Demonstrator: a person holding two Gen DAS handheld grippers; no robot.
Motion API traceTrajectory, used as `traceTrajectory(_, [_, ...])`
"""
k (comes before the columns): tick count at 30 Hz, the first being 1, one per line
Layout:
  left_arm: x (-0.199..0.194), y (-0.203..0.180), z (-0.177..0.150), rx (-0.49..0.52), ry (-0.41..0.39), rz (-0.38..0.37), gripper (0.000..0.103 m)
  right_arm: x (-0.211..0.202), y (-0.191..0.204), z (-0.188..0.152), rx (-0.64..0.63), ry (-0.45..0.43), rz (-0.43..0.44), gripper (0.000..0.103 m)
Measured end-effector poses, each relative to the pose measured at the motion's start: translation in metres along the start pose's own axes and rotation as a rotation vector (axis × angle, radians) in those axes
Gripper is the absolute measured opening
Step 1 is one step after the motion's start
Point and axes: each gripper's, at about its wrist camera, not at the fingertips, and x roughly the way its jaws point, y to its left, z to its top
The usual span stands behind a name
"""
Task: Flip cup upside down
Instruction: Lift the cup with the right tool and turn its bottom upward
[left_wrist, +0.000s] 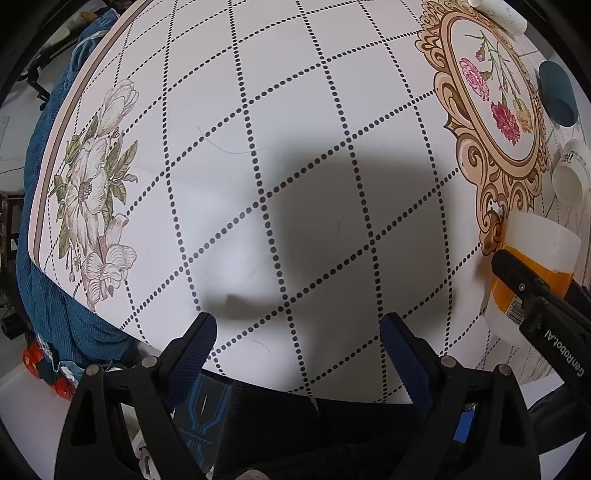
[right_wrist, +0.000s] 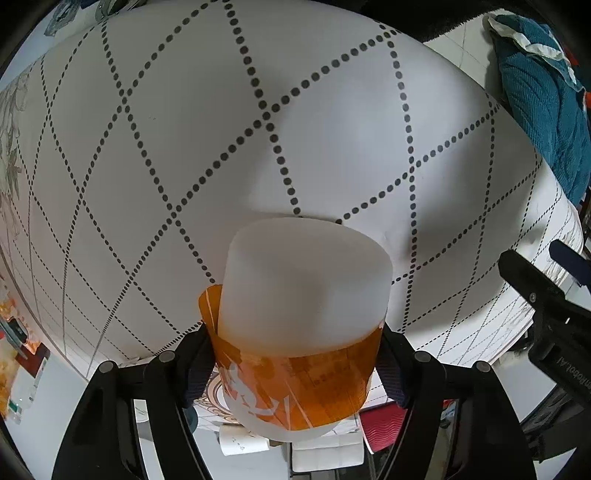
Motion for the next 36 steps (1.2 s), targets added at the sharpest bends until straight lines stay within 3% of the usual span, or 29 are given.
traceTrajectory(9, [-0.014,0.020,0.003,-0.003,-0.031,0.028,0.091,-0.001,-0.014,-0.002,0.051,0.046,0.014,0.075])
traceTrajectory(14, [-0.025,0.031,0.008,-0.013,-0.081,0.061,0.091,-0.001,-0.025,-0.012,0.167,0.055,0.073,0.075])
traceTrajectory(17, [-0.029,0.038,0.014,-0.009,-0.102,0.070,0.101,0.000,-0.039,-0.017,0.262,0.062,0.108,0.075])
traceTrajectory(24, [-0.041,0.043,0.027,-0.025,-0.114,0.069,0.101,0.012,-0.086,-0.046,0.650,0.038,0.303,0.075])
traceTrajectory(28, [-0.048,0.041,0.040,-0.036,-0.110,0.076,0.101,0.024,-0.106,-0.077,0.939,0.015,0.440,0.075])
traceTrajectory(36, [-0.053,0.043,0.040,-0.041,-0.119,0.083,0.101,0.063,-0.117,-0.146,1.545,-0.082,0.785,0.075])
